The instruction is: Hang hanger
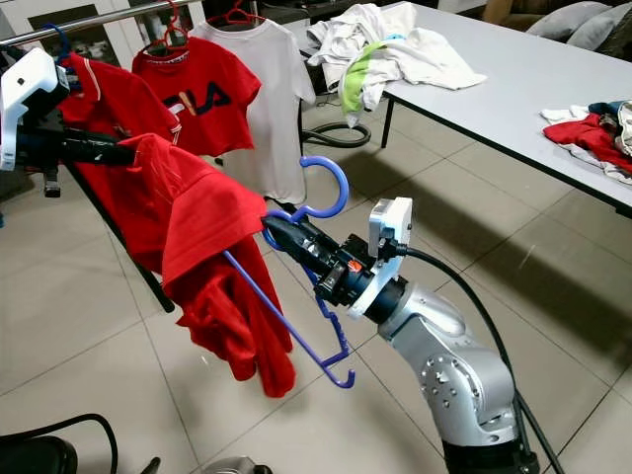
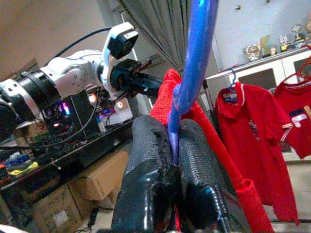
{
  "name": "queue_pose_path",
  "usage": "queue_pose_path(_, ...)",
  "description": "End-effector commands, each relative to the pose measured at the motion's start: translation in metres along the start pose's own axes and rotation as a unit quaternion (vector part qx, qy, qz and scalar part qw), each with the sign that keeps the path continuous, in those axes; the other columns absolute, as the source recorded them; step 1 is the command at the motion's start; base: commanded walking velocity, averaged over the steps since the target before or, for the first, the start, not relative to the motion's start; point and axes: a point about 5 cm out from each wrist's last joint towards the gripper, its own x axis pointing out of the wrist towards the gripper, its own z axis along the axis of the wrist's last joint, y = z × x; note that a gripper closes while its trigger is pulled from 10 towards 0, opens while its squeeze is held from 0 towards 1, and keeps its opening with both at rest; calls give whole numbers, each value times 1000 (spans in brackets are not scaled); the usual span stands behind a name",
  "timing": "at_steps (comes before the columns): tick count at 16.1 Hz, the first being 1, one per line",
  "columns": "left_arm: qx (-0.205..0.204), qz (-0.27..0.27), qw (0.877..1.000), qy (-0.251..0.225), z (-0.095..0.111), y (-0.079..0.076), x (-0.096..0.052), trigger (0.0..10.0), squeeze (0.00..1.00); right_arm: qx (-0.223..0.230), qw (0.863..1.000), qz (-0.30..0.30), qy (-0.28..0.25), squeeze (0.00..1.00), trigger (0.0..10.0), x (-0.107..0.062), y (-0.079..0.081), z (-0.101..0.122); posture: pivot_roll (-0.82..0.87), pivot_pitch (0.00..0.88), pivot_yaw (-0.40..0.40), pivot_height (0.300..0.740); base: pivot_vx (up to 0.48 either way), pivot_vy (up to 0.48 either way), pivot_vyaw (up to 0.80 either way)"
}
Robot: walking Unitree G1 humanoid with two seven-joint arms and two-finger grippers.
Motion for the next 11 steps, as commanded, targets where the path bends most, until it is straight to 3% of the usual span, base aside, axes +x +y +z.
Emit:
queue_pose_path(1, 3, 11, 1000, 3, -4, 0, -7, 0, 0, -10, 1000, 19, -19, 0, 0, 4, 1, 12, 105, 0, 110, 740, 0, 0, 0)
queue_pose_path(4, 4, 14, 1000, -13, -7, -2, -5, 0, 0, -13, 1000, 23, -13, 0, 0, 5, -1, 15, 97, 0, 93, 740, 0, 0, 0)
queue_pose_path(5, -1, 21, 999, -32, -7, -2, -3, 10000, 0, -17, 1000, 20, -8, 0, 0, 6, -4, 17, 92, 0, 80, 740, 0, 0, 0)
queue_pose_path(7, 7, 32, 998, -52, -6, -2, -1, 10000, 0, -22, 1000, 19, -3, 0, 0, 7, -7, 19, 87, 0, 75, 740, 0, 0, 0)
queue_pose_path(8, 15, 31, 998, -57, -5, -3, -2, 10000, 859, -24, 1000, 19, -1, 0, 0, 7, -7, 19, 82, 0, 71, 740, 0, 0, 0)
queue_pose_path(9, 15, 31, 998, -57, -5, -3, -2, 10000, 859, -24, 1000, 19, -1, 0, 0, 7, -7, 19, 82, 0, 71, 740, 0, 0, 0)
queue_pose_path(10, 18, 32, 998, -59, -6, -3, -2, 10000, 1000, -25, 1000, 19, 1, 0, 0, 7, -8, 19, 81, 0, 70, 740, 0, 0, 0)
queue_pose_path(11, 27, 46, 997, -60, -8, -3, -2, 10000, 1000, -29, 999, 18, 4, 0, 0, 7, -9, 21, 76, 0, 66, 740, 0, 0, 0)
